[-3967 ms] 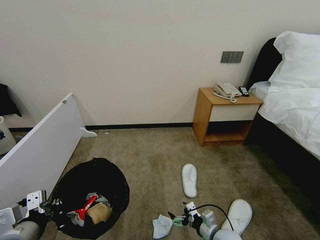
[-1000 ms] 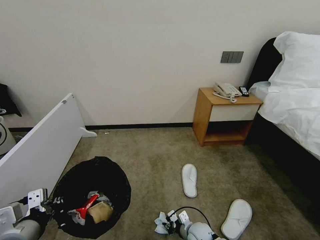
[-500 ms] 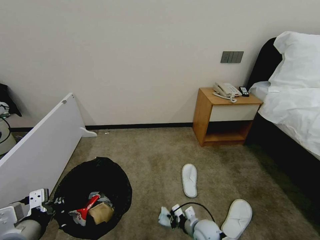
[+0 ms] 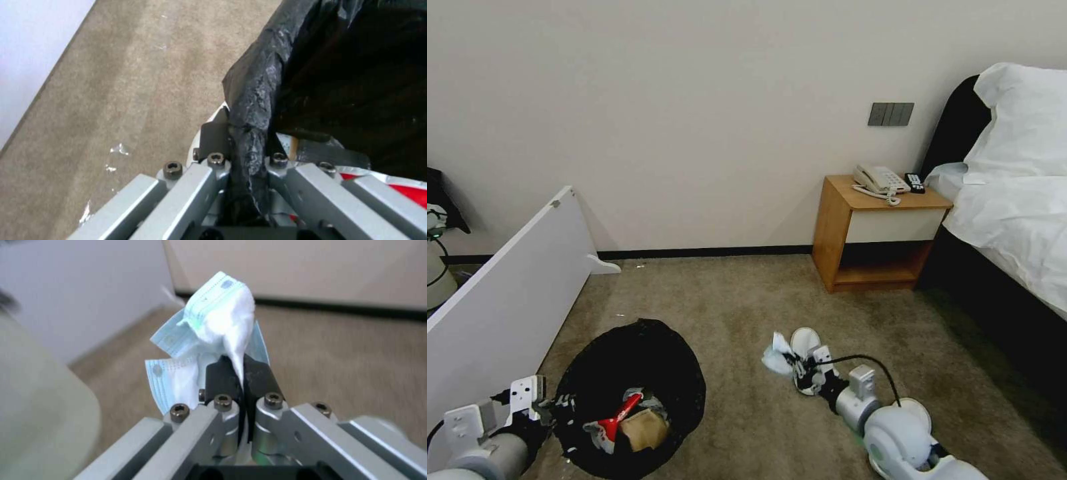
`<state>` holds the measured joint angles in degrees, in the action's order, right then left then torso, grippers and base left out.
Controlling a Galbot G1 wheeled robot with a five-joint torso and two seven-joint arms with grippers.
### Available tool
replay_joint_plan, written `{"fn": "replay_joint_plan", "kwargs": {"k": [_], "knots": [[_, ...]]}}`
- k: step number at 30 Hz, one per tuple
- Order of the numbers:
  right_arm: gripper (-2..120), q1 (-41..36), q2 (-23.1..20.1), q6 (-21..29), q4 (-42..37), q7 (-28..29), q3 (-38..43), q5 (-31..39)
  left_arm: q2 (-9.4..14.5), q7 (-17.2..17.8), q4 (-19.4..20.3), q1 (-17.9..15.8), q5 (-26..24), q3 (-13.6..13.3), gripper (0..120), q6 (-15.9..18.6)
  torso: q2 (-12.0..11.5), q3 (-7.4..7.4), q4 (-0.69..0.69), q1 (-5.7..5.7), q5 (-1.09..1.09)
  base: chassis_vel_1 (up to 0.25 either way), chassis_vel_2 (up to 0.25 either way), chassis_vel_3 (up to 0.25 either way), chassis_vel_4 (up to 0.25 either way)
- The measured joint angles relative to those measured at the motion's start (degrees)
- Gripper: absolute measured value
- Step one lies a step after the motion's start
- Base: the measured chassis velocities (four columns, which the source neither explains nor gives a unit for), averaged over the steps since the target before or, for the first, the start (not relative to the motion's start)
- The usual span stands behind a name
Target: Pick up the trash bin, then pick up the garbage from the floor and place it into the trash bin.
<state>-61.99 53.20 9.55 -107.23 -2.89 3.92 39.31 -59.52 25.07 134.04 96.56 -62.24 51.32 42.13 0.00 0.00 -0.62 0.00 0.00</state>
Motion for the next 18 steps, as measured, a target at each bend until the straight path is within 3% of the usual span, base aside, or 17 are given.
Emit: {"fn": "replay_joint_plan", "kwargs": {"k": [10,18], "knots": [[0,9.7,-1.7,-1.1,-4.9,0.0,-2.9,8.2,3.9,0.1,-1.5,-2.1,0.0,-2.9,2,0.0,0.0,0.00,0.01,0.00,0.00,0.000,0.000,0.000,0.000],[0,22.8,2.1,-2.8,-1.8,-3.2,-10.6,11.9,5.4,0.1,-1.8,-3.3,0.1,-4.5,2,0.0,0.0,0.01,0.01,0.00,-0.02,0.000,0.000,0.000,0.000]]}}
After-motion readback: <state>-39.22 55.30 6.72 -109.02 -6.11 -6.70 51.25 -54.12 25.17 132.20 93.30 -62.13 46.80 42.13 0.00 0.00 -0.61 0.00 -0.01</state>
